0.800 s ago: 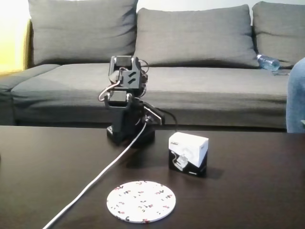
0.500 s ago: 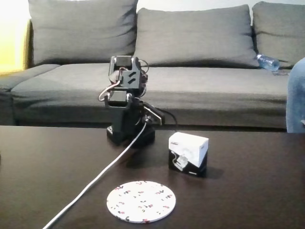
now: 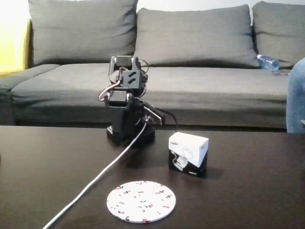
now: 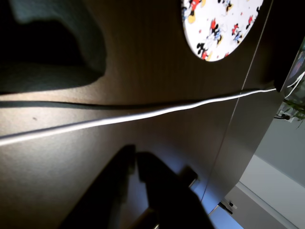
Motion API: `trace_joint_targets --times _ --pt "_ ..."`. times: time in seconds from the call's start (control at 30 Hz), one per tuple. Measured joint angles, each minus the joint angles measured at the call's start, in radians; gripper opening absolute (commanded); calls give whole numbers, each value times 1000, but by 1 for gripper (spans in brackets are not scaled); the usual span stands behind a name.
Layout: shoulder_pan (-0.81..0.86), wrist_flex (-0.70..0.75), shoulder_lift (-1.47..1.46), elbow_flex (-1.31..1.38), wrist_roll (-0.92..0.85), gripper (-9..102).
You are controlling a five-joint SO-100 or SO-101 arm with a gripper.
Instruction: Grasp a servo box and put it on the zirlivani.
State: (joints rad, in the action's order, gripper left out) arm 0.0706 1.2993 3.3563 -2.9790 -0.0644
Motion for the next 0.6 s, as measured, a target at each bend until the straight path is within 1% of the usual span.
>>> trace_joint_targets --times 0.33,0.53,0.6 --pt "0 0 0 0 -3 0" --pt "-57 3 -2 38 -112 0" --pt "-84 46 -8 92 -135 0"
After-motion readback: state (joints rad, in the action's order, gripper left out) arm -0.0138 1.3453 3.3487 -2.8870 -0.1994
